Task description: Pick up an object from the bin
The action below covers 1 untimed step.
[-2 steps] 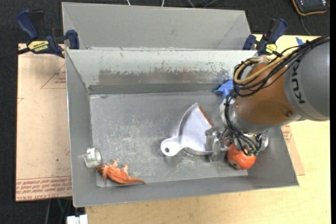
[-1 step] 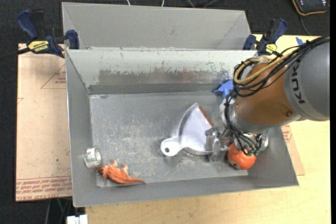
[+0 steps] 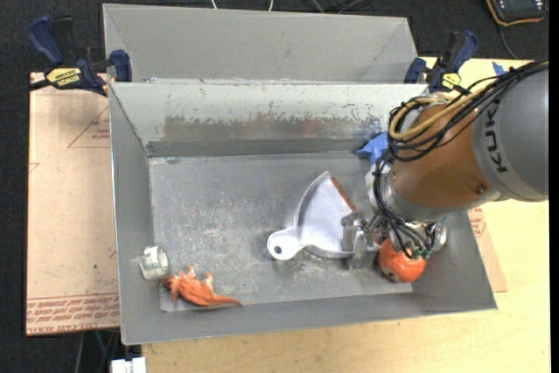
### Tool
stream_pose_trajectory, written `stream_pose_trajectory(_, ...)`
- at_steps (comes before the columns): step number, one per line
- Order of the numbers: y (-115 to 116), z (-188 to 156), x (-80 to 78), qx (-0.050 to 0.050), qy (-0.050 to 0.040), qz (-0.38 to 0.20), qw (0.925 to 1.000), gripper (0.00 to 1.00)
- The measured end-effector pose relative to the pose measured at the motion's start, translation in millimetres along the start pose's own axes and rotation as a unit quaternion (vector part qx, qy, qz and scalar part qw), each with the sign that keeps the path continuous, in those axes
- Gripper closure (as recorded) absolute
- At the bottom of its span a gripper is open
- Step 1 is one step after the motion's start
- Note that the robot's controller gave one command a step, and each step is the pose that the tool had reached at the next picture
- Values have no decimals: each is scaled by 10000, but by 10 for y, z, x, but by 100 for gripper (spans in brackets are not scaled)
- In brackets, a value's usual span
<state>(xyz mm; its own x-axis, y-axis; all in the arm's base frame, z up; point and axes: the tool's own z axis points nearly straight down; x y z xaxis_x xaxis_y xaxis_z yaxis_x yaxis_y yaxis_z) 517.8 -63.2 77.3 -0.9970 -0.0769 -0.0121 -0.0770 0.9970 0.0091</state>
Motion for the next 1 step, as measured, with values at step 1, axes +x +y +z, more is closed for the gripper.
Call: stream_pose_trajectory(1,0,0,0,0,0,-1,10000,100)
